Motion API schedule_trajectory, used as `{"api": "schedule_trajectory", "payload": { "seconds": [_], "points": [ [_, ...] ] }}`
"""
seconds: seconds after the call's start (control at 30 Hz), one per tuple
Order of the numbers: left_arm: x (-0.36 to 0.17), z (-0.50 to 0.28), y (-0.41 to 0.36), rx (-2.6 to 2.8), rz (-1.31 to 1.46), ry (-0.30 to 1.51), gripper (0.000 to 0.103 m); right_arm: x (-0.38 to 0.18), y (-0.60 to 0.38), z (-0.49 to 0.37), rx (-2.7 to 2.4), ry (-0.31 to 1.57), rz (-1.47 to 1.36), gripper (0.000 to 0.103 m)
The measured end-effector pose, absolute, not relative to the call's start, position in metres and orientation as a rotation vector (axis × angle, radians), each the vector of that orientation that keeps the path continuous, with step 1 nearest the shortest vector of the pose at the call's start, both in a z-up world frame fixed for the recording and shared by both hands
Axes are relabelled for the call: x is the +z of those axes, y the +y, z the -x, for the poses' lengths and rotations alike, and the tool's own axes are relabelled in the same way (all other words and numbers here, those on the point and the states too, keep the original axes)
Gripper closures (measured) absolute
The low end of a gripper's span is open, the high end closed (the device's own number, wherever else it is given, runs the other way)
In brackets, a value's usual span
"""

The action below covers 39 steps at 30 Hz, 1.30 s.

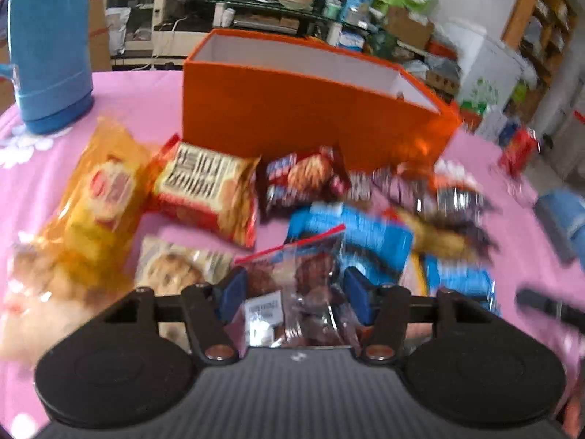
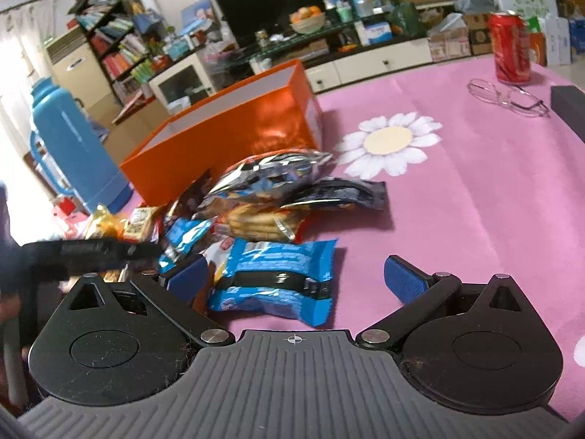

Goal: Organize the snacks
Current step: 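Grasp the blue-black wrapped biscuit with the right tool while the left tool grasps the clear barcode cookie bag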

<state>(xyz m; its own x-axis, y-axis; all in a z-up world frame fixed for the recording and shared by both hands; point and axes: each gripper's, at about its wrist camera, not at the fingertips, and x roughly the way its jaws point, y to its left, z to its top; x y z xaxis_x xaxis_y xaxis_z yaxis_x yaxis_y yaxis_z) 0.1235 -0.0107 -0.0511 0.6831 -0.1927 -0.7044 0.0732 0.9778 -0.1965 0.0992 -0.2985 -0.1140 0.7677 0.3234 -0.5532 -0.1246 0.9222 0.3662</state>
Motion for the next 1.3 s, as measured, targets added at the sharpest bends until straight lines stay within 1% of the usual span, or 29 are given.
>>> {"api": "schedule_trajectory", "payload": {
  "seconds": [0.17, 0.2, 0.3, 0.43, 0.57, 0.63, 0.77, 0.9, 1.07, 1.2, 1.3],
  "points": [
    [-0.053, -0.087, -0.007, -0.168, 0.063, 0.808, 0.045, -0.116, -0.299, -0.101, 0.224, 0.653, -0.291, 0.011],
    [-0.053, -0.083, -0.006, -0.167, 0.059, 0.808, 0.043, -0.116, -0.295, -0.102, 0.225, 0.658, -0.264, 0.011],
    [-0.051, -0.074, 0.002, -0.152, 0.109, 0.795, 0.041, -0.117, -0.279, -0.103, 0.215, 0.674, -0.165, 0.011],
    [-0.045, -0.065, 0.012, -0.144, 0.175, 0.762, 0.040, -0.110, -0.260, -0.099, 0.257, 0.652, -0.137, 0.011],
    [-0.039, -0.055, 0.024, -0.135, 0.206, 0.740, 0.037, -0.100, -0.233, -0.090, 0.350, 0.617, -0.096, 0.011],
    [-0.037, -0.052, 0.030, -0.122, 0.212, 0.738, 0.036, -0.096, -0.219, -0.087, 0.391, 0.603, -0.028, 0.011],
    [-0.038, -0.051, 0.041, -0.117, 0.240, 0.742, 0.034, -0.097, -0.224, -0.101, 0.319, 0.615, 0.055, 0.010],
    [-0.047, -0.056, 0.041, -0.120, 0.267, 0.771, 0.034, -0.096, -0.239, -0.138, 0.465, 0.702, 0.046, 0.011],
    [-0.051, -0.055, 0.036, -0.126, 0.236, 0.784, 0.034, -0.112, -0.237, -0.173, 0.552, 0.793, 0.032, 0.011],
    [-0.048, -0.052, 0.036, -0.145, 0.224, 0.773, 0.031, -0.121, -0.246, -0.150, 0.592, 0.871, -0.095, 0.010],
    [-0.047, -0.049, 0.034, -0.164, 0.213, 0.775, 0.028, -0.123, -0.251, -0.114, 0.606, 0.881, -0.151, 0.011]
  ]
}}
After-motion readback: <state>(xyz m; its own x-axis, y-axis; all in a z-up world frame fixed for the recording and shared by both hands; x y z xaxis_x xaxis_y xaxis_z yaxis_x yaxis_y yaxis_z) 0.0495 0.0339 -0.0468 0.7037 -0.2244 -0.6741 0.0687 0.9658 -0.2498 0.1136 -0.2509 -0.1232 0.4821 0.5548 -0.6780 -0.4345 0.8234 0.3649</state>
